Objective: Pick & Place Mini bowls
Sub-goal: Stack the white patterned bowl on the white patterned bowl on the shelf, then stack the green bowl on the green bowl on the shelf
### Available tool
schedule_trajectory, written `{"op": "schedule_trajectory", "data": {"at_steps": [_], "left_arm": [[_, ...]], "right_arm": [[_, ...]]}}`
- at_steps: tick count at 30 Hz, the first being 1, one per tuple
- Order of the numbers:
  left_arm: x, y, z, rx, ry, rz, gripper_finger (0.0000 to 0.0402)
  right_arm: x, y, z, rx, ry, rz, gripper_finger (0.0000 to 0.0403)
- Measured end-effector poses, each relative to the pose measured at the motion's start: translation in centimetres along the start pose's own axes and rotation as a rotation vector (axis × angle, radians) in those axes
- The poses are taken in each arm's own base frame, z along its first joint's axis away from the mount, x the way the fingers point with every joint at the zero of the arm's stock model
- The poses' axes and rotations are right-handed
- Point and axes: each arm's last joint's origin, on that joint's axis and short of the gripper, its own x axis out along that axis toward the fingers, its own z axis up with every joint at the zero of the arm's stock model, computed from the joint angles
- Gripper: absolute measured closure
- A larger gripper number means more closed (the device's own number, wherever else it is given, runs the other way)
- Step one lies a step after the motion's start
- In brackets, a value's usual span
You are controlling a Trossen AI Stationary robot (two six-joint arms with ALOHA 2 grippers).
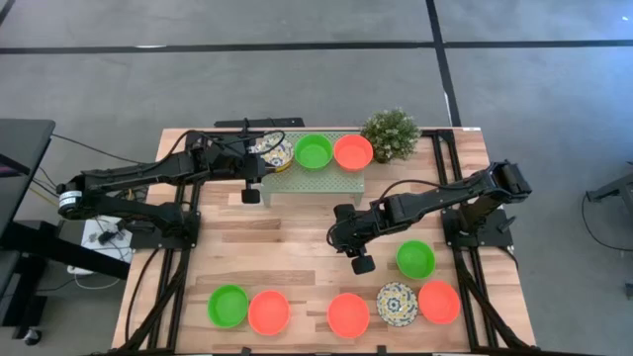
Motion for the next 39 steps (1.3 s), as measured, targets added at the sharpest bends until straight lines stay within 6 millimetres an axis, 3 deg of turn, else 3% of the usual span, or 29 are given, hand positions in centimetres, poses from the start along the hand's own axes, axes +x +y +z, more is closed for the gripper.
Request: {"op": "schedule_trajectory", "data": {"at_steps": [14,25,39], "left_arm": [[-0.1,-0.2,0.8,-0.018,-0.063,0.015,0.0310],[-0.7,-2.6,2.6,0.044,-0.162,-0.060,0.0258],[-2.3,-7.1,4.6,0.040,-0.262,-0.233,0.0269]], "right_arm": [[0.0,0.0,0.0,0.001,-0.003,0.000,0.0295],[-0.8,0.1,0.1,0.120,0.068,0.003,0.0295],[-2.6,0.4,-3.1,0.618,0.483,-0.109,0.0295]]}}
